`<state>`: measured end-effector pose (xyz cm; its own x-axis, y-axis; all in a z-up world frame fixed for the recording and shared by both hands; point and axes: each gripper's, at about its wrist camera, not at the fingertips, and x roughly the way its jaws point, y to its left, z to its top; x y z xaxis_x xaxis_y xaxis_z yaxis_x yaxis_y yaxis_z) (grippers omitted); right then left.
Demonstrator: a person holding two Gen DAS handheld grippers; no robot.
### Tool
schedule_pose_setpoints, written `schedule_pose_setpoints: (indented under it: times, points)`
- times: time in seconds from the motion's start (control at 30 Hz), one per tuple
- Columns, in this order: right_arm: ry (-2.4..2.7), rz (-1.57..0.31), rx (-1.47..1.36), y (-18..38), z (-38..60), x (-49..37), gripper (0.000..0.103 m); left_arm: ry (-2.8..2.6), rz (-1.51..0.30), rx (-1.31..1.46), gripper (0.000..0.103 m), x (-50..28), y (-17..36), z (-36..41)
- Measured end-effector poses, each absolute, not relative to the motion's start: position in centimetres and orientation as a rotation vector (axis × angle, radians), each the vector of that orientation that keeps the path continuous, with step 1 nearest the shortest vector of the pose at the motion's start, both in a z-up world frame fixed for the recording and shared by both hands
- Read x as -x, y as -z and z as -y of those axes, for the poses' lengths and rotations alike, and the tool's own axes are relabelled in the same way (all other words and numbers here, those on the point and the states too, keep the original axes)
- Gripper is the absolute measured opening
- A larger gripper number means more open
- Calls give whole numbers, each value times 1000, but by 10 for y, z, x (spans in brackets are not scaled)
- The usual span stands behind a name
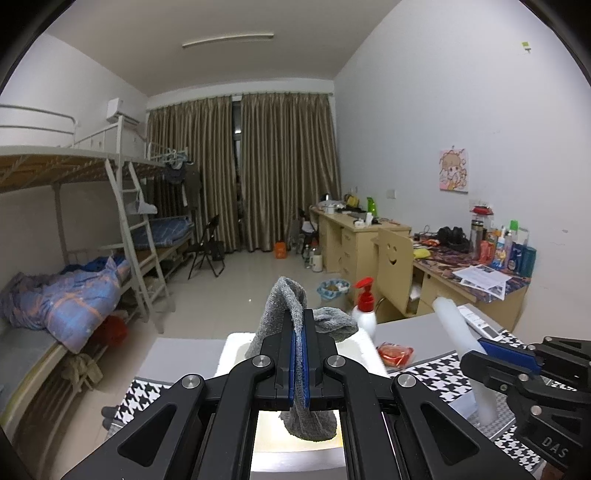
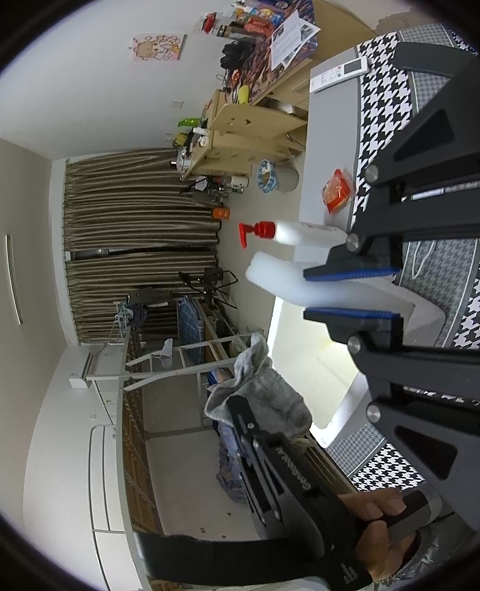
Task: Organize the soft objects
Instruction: 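Carry the grey sock and white foam tube in both grippers over the foam box, then open the left gripper to drop the grey sock into the foam box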
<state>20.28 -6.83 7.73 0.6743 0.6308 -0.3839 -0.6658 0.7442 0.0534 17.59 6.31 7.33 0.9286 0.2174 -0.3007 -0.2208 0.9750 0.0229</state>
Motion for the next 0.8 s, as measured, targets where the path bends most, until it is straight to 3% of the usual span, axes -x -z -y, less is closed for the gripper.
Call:
schedule_pose_setpoints:
  times: [0.6,0.67,0.73,0.8]
  points:
    - [-734,-435,114,-72,48,-213,17,-220,-418,47,6,-201,-46,-85]
    - [-732,-439,117,-71,47,-214,17,-219,-425,45,16,-201,-43,-87]
    - [-732,-441,117,-71,46,-214,17,-220,-428,54,48,-199,-42,-91]
    - [-732,-441,121,-71,44,-214,17,-215,-410,76,66,-193,-44,-96]
